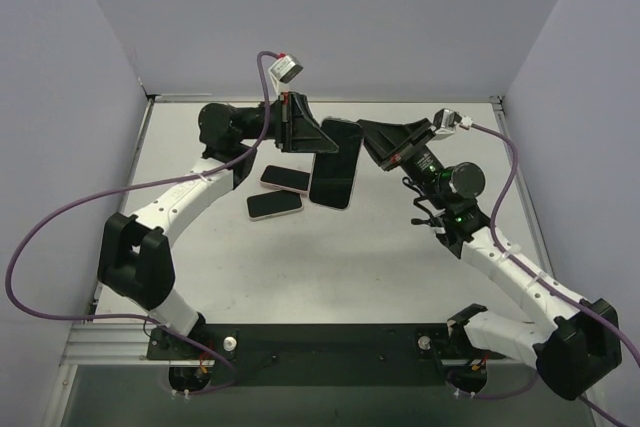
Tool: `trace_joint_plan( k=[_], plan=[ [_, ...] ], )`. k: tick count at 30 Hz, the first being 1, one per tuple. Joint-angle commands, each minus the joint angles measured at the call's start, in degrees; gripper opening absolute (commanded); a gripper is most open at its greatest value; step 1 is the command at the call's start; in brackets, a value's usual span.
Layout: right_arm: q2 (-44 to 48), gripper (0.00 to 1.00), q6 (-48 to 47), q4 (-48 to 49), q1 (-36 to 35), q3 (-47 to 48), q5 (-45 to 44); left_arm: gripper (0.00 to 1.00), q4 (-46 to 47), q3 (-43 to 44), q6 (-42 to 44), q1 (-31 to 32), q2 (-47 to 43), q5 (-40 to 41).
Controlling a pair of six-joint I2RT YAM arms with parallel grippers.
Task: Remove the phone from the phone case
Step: Remove the phone case from the phone.
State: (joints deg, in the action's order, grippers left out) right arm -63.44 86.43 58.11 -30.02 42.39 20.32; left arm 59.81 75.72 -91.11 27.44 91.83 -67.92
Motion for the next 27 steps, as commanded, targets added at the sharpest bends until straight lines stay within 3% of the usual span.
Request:
trace_joint_plan(
  k=[1, 10, 17, 22, 23, 26, 27],
  plan=[
    [-3.01, 0.14, -15.24, -33.40, -3.64, -6.44, 19.67, 0.00, 13.31, 7.25, 1.20, 0.16, -1.57, 25.56],
    [-0.81, 0.19, -24.82, -44.21, -5.84, -6.01, 21.69, 0.00, 11.47, 6.37, 1.20, 0.16, -0.34, 26.09],
    [-1.51, 0.25, -28.51, -46.94, -7.86, -3.55, 23.98, 0.00, 11.11, 6.19, 0.85, 0.42, 1.24, 25.38],
    [-4.05, 0.26, -26.59, -43.79, -8.30, -2.23, 24.16, 0.00, 12.17, 4.61, 0.67, 0.60, 2.12, 25.47],
    [-4.41, 0.25, -25.88, -42.91, -8.21, -2.23, 23.72, 0.00, 12.43, 4.09, 0.41, 0.60, 2.12, 25.47],
    [-5.20, 0.00, -23.16, -39.65, -7.25, -2.93, 21.97, 0.00, 13.05, 2.33, 0.58, 0.60, 2.74, 25.21],
    [-5.12, 0.00, -22.54, -39.13, -6.81, -3.54, 21.26, 0.00, 13.05, 1.89, 0.84, 0.60, 2.83, 24.94]
  ],
)
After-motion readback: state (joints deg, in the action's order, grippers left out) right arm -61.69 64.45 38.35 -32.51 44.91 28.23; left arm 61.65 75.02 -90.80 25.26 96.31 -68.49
